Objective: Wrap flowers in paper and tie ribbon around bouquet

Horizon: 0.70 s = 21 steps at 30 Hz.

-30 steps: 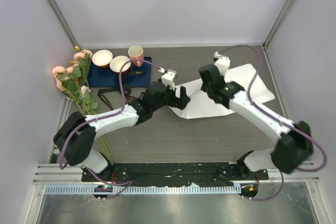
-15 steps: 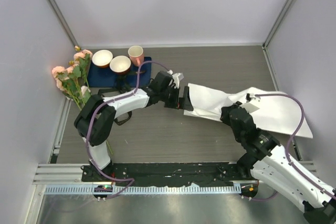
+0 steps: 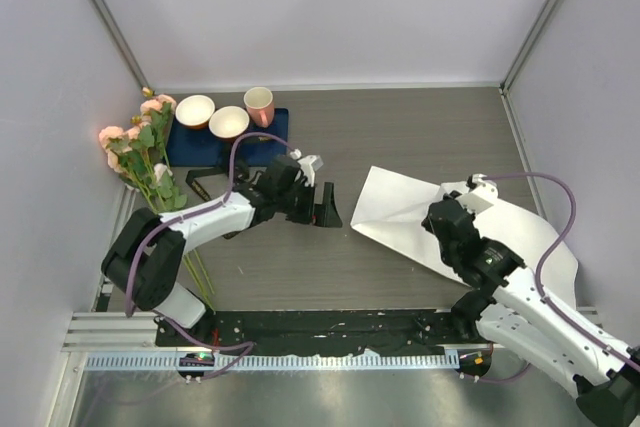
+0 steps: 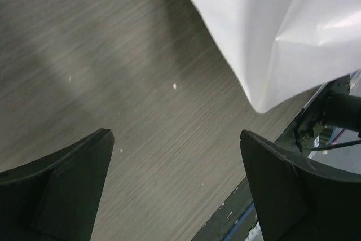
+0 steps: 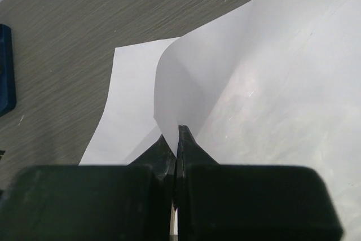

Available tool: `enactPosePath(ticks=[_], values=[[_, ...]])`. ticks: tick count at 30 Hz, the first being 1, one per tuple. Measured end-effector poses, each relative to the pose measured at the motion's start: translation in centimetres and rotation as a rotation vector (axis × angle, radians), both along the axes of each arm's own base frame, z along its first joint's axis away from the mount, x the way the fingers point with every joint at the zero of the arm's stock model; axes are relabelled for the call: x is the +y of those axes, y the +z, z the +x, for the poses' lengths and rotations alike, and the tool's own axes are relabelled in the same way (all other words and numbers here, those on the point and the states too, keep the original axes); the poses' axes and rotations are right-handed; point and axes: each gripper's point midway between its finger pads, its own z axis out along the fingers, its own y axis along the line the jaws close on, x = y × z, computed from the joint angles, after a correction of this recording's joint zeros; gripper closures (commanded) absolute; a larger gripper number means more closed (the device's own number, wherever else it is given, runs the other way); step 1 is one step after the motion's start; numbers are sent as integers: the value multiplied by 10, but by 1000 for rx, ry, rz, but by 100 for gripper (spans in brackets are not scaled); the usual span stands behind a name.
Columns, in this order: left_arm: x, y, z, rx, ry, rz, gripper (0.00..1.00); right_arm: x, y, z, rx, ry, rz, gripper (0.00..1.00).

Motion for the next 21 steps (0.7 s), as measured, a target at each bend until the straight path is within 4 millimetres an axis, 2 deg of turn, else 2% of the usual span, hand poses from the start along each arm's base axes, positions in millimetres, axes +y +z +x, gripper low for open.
enactPosePath(ticks=[3,6,8,13,15,17,21], values=[[12,-8,-14,27,44,4,1,2,3,8,13,7,-53,100],[17,2,-20,48,127,-60,0,8,12,15,-1,49,-95,100],[15,13,-10,75,205,-97,0,12,21,17,-32,89,-103,100],[3,29,38,213,434,-192,0,25,58,12,-170,222,-71,100],[-9,23,51,282,471,-232,0,31,72,10,-227,272,-57,100],[-22,9,58,350,473,-232,0,36,82,8,-265,311,-50,100],[-47,-16,61,435,458,-226,0,44,83,7,-278,363,-60,100]])
